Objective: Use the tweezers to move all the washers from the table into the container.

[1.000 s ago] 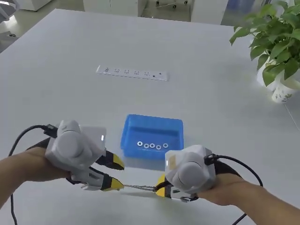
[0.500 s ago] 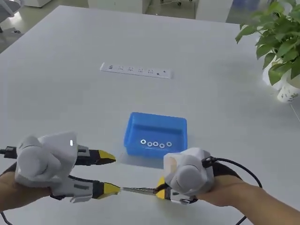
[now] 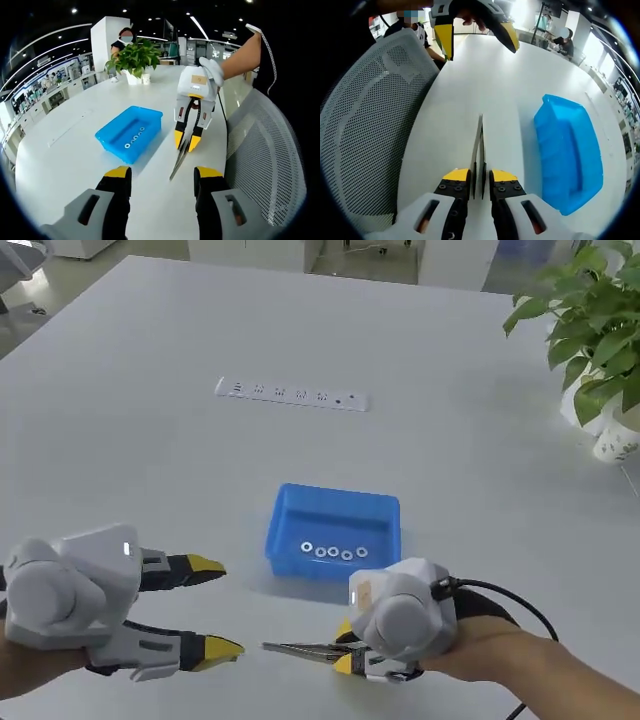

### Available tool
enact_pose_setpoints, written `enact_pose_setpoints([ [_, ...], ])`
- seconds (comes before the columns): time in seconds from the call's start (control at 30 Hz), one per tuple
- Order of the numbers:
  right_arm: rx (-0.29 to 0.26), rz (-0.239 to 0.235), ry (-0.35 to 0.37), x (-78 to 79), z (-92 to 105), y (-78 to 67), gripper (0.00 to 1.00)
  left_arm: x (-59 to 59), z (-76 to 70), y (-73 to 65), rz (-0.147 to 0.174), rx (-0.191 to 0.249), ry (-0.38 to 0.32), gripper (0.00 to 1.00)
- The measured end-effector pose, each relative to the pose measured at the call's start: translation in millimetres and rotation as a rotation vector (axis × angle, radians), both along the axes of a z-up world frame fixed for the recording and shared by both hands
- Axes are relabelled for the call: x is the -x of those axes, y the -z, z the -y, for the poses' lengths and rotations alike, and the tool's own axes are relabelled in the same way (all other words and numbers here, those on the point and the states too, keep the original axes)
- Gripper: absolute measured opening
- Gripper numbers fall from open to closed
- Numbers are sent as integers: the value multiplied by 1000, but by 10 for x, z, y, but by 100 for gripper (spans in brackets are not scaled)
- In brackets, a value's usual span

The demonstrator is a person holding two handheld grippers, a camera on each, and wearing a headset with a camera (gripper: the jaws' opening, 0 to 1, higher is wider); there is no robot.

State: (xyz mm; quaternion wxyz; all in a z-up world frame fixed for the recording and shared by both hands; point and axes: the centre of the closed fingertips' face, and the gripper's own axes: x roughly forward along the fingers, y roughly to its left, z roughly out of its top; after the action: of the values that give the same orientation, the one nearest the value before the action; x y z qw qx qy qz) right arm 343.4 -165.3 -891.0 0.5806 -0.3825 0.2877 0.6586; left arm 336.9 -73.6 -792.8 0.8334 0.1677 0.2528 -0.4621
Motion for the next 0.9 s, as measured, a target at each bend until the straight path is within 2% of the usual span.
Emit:
enact_pose_setpoints([
  [0.13,-17,-9,14,-1,9,-85,22,-10,-8,-46,3,-3,-8,58],
  [0.3,-77,3,62,-72,5,-326,26,-10,-14,-105,-5,8,-24,63],
  [0.4,-131,8,107,-136,21,-493,29,-23,-27,-126,-3,9,-31,64],
  [0.6,-180,13,187,-238,134,-697,34,-64,-23,-148,-4,25,-37,68],
  [0.77,-196,10,254,-301,269,-783,39,-92,-4,-177,0,41,-45,73],
  [0.9,-253,-7,351,-384,394,-902,45,-117,6,-196,-3,57,-54,77],
])
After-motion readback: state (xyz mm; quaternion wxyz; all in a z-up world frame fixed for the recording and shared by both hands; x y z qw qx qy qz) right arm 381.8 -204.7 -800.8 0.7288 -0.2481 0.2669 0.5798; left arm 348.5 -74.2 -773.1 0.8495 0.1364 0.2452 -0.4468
